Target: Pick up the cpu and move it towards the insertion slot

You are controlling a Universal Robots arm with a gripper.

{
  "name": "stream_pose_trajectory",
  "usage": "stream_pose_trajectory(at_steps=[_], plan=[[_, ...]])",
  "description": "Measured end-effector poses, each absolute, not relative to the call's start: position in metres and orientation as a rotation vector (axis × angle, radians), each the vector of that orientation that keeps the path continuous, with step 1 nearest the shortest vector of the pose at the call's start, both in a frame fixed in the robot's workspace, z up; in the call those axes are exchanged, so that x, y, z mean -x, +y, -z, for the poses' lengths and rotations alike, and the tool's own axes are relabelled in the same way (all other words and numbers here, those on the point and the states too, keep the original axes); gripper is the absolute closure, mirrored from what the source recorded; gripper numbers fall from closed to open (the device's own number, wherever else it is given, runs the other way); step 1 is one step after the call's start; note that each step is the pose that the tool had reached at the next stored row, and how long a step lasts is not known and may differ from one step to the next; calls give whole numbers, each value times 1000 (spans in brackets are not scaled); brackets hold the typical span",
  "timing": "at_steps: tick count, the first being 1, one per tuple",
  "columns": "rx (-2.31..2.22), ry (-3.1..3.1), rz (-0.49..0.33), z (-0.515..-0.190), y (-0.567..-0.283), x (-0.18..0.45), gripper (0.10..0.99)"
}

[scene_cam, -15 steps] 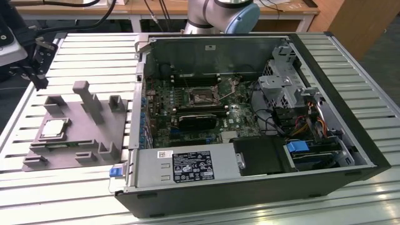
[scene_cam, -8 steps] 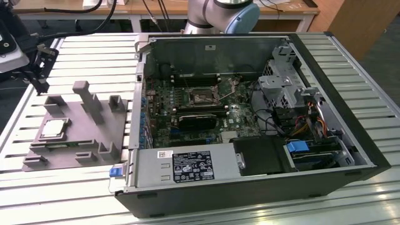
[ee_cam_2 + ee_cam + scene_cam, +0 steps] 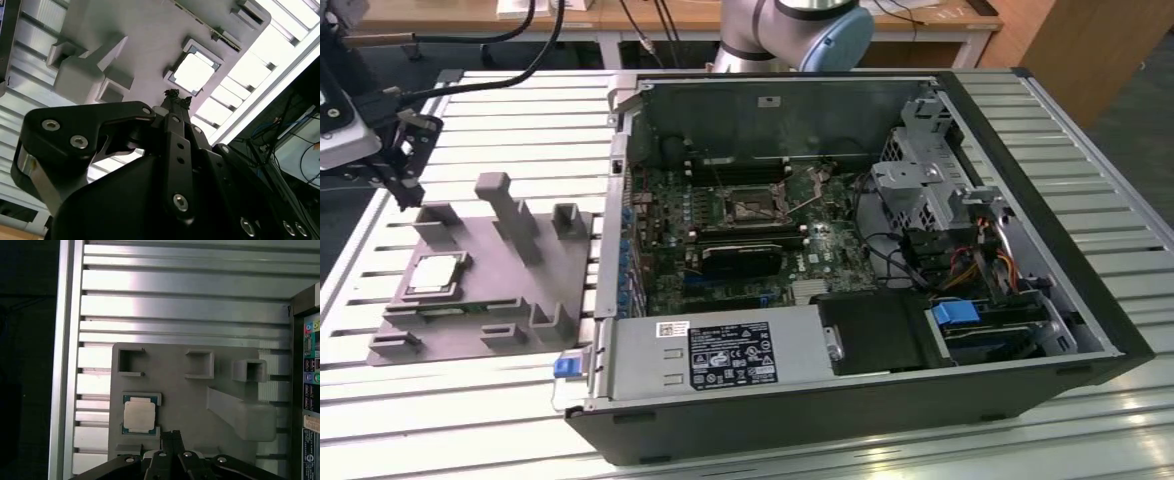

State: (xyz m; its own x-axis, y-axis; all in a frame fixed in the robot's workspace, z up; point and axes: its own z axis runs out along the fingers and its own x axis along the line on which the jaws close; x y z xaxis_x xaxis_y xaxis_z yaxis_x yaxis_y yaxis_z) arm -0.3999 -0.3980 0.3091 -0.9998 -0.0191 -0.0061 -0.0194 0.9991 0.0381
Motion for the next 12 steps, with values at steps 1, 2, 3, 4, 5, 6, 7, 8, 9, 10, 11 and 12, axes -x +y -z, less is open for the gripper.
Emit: stream_pose_trajectory(at_steps=[1,2,3,4,5,6,7,8,9,10,11,12], plan=[[30,3135,-60,-308,-398,401,984],[30,3134,-60,-306,-398,402,984],[30,3134,-60,-305,-398,402,984],[30,3134,-60,-303,-398,403,984],[30,3134,-60,-302,-398,403,984],[30,3133,-60,-301,-398,404,984],[30,3133,-60,-299,-398,404,984],[30,3133,-60,-298,-398,404,984],[30,3133,-60,-297,-398,405,984],[30,3133,-60,-296,-398,405,984],[30,3133,-60,-294,-398,405,984],[30,3133,-60,-293,-398,406,984]])
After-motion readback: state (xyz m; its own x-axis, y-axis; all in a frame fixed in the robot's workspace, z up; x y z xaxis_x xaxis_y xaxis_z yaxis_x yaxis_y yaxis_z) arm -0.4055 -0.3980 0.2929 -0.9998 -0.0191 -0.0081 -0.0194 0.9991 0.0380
